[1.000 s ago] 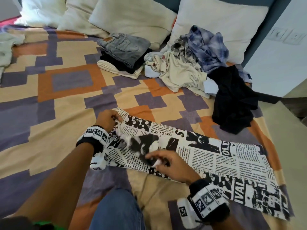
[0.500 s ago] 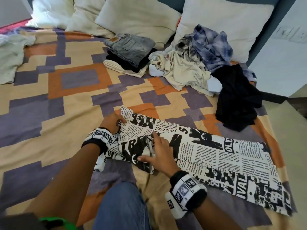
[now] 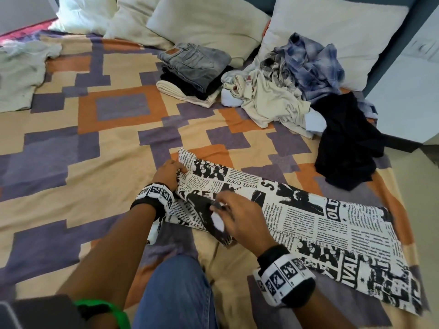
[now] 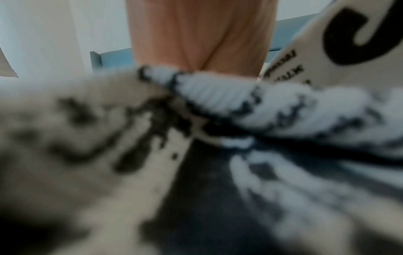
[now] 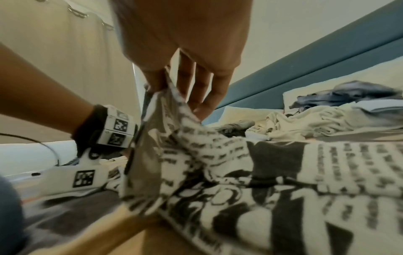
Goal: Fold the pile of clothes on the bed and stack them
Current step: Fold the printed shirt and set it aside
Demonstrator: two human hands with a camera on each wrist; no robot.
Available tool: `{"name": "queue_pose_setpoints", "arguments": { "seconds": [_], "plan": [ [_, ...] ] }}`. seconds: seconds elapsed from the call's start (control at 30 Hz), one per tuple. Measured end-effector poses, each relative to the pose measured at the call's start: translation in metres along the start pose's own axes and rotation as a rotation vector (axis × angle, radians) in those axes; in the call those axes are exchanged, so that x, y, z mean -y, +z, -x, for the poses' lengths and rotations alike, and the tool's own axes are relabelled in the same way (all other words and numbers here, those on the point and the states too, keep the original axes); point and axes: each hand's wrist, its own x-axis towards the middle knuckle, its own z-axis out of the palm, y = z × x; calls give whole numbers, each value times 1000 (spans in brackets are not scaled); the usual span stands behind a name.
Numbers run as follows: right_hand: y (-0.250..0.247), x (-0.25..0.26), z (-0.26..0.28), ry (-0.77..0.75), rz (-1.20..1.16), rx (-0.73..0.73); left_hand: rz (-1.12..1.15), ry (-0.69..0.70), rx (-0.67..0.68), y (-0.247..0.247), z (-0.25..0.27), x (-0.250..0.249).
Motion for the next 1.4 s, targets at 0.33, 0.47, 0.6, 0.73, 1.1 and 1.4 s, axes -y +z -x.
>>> {"name": "queue_pose_setpoints", "arguments": {
  "seconds": [0.33,0.47,0.6,0.73,1.1,1.4],
  "plan": [
    [-22,-24,2,606,-492,-517,50,-8,-47,6,-6,5],
    [-9,-7,20,593,-436,-293,65,-13,-48,6,-8,6],
    [10,5,24,708,-109,-64,70,-7,-44,8,-10,9],
    [15,6,14,987,-120,57,68,-6,-55,11,-10,12],
    [13,10,-4,1029,-530,-64,54,-9,-46,9,-10,11],
    [-18,-6,-30,472,-408,-202,57,1,-92,9,-8,9]
  ]
}}
